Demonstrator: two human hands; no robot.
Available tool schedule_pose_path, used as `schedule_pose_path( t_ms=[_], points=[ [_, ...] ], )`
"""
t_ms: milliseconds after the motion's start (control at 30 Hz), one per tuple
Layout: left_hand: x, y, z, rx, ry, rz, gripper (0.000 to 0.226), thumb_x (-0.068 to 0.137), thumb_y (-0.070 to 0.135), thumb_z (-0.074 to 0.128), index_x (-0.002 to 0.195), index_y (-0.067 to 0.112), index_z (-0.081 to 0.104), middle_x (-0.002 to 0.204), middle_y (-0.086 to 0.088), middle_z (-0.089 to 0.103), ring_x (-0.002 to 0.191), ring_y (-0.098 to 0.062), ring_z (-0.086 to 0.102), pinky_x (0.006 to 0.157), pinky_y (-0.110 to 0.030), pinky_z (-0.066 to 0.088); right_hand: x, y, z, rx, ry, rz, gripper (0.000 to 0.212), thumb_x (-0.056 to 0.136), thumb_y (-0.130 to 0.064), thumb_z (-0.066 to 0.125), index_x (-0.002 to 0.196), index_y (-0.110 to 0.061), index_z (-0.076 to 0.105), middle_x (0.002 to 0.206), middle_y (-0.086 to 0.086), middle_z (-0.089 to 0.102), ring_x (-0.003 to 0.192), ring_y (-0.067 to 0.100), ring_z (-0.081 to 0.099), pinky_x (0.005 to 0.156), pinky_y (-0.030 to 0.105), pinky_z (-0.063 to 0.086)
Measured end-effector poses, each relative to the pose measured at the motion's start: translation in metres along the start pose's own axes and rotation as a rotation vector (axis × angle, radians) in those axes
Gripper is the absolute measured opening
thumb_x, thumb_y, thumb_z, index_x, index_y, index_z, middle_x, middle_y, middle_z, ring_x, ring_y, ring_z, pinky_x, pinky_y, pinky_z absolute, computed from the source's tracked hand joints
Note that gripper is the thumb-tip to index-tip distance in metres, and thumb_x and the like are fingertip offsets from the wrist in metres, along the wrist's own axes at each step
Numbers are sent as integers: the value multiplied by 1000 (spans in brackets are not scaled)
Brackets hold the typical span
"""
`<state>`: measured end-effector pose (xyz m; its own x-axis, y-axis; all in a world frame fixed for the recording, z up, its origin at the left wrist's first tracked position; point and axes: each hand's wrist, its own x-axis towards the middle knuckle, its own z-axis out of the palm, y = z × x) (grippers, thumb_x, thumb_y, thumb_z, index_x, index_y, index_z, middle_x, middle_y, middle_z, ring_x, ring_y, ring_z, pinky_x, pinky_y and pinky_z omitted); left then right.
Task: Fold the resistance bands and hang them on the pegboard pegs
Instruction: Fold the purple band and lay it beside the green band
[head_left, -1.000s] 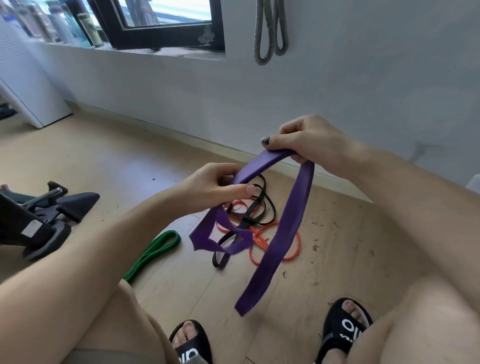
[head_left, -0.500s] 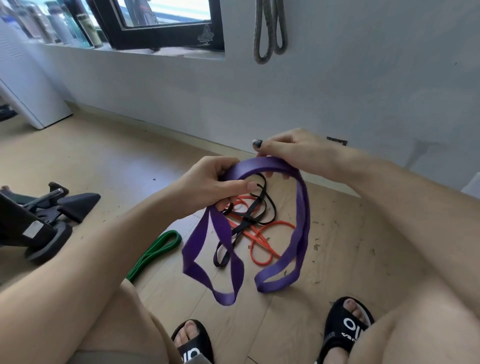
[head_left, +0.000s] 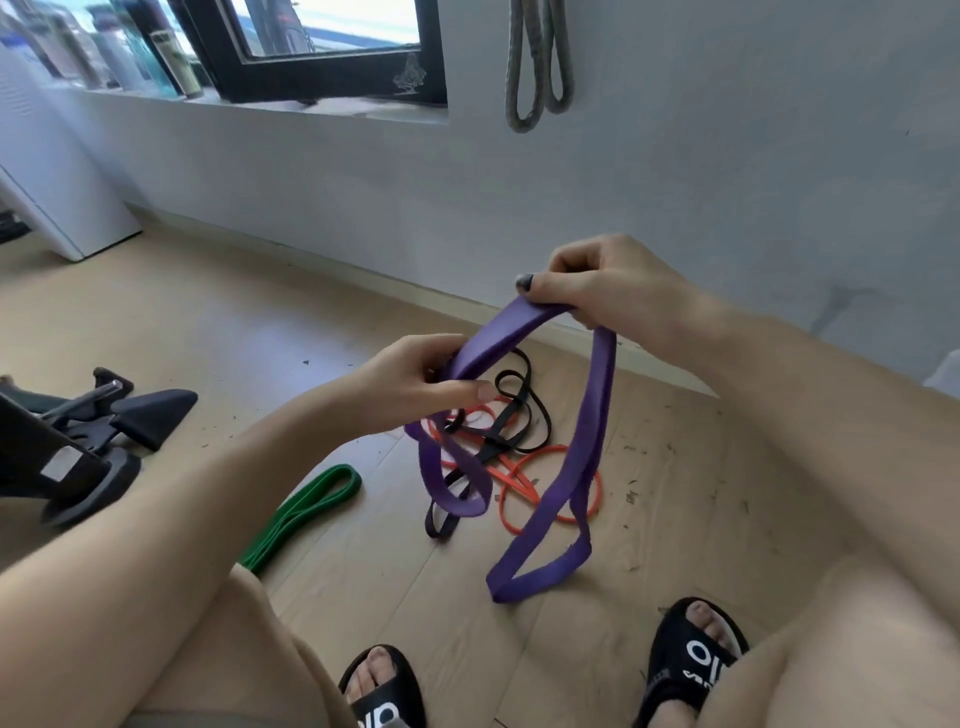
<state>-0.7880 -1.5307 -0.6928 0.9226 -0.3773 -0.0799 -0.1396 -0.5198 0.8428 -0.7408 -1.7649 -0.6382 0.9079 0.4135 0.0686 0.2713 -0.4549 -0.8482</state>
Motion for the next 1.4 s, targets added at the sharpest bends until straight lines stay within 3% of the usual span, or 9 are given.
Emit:
schedule_pose_path(
  t_ms=[67,333,533,700,867,1000,1133,1300,1400],
  points=[
    [-1,1,-1,-15,36,11,48,77,47,77,86,5,57,68,0,50,62,-16,49,59,-26,40,2,5,-3,2,11,27,38,89,-45,75,62,-21,62,53,-9,43,52,9,38,61,30,31],
    [-1,6,3,-202,17,-15,19,91,5,75,87,1,57,71,-7,56,63,-16,55,60,-20,47,6,18,-10,-24,-3,78,34,88,-45,75,69,-18,65,57,-4,47,58,14,43,65,33,35],
    [-3,12,3,-111,88,-11,28,90,21,78,85,0,59,54,4,46,46,-15,40,48,-27,32,5,18,-9,-30,-58,82,34,93,-45,69,74,-16,67,62,0,58,61,16,49,67,35,42],
    [-2,17,9,-69,87,-14,26,90,23,78,88,1,63,48,9,50,42,-9,44,46,-22,35,-1,10,4,-70,-175,50,55,94,-62,58,88,-9,70,85,12,73,70,18,61,75,37,48],
    [-1,21,17,-78,49,3,12,91,15,77,92,10,66,49,6,57,42,-11,52,44,-19,40,-5,1,24,-167,-261,8,41,96,-56,60,77,-20,67,62,-8,58,56,4,52,58,22,42],
    [-2,19,12,-145,-28,-38,27,90,24,78,98,3,64,67,-2,64,62,-17,62,57,-24,49,-2,-2,20,-116,-193,11,38,93,-45,69,64,-22,61,50,-14,48,45,1,42,50,18,33],
    [-6,10,5,-93,-108,-56,55,87,50,70,108,0,64,82,-3,61,75,-14,58,69,-22,46,2,0,5,52,-83,24,38,89,-41,76,60,-22,60,56,-3,44,52,11,37,56,27,30],
    [-2,8,0,17,-1,-5,34,97,36,68,84,5,60,68,-2,54,60,-14,48,64,-31,41,7,11,-5,44,-12,61,39,86,-43,77,57,-22,61,54,-6,44,55,12,39,62,31,32],
    [0,8,0,-10,14,19,37,95,43,68,85,8,60,69,-4,55,61,-17,49,63,-34,44,8,14,-9,1,-4,77,39,87,-44,75,60,-21,61,55,-3,44,55,13,40,64,32,32]
  ],
)
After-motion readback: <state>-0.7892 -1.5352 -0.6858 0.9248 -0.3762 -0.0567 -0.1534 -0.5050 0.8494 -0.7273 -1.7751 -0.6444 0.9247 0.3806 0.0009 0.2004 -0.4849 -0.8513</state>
